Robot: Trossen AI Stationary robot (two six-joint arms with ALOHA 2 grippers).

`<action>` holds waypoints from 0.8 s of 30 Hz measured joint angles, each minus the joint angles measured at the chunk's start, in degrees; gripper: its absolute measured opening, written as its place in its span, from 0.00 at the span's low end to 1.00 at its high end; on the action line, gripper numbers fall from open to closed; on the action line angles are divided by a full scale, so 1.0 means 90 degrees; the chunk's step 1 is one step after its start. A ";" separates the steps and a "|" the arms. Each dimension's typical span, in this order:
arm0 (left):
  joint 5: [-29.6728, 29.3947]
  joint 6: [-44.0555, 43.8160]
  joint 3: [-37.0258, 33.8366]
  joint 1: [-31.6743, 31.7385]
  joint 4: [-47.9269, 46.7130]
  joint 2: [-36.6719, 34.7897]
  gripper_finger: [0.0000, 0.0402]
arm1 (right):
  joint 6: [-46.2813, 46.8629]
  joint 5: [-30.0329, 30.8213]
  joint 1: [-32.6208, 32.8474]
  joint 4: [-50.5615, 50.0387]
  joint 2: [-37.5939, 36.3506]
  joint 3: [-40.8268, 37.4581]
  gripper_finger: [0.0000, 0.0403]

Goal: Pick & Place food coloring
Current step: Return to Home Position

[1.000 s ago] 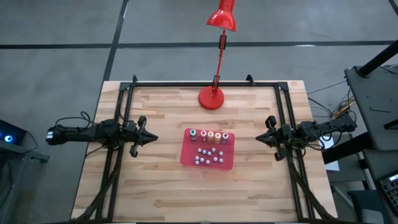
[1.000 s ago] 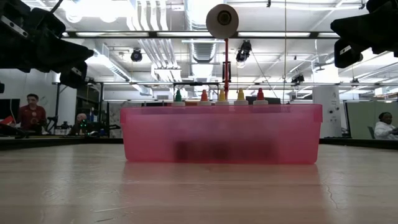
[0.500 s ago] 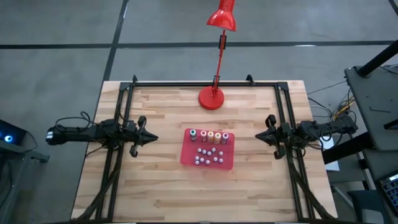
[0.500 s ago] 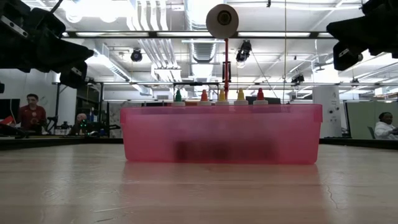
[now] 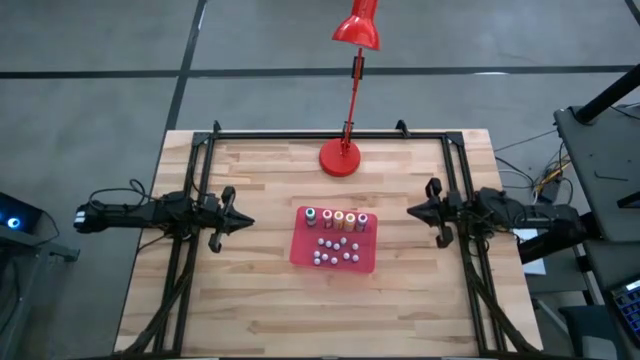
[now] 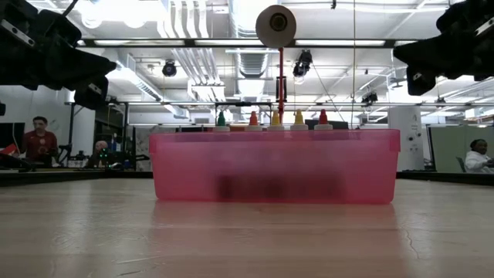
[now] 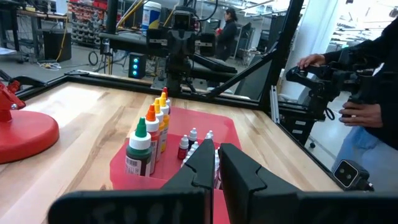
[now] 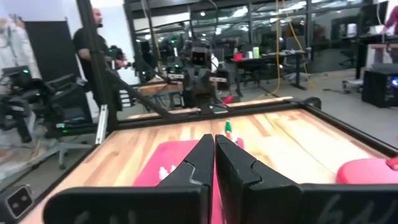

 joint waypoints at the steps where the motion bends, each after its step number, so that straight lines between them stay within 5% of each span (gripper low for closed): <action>1: 0.0000 0.0001 0.0000 0.0000 0.0000 0.0000 0.00 | 0.0019 -0.0004 -0.0050 -0.0024 0.0001 0.0000 0.02; 24: -0.0002 0.0002 0.0000 0.0000 0.0000 0.0000 0.00 | 0.0015 -0.0018 -0.0181 -0.0519 0.0002 0.0000 0.02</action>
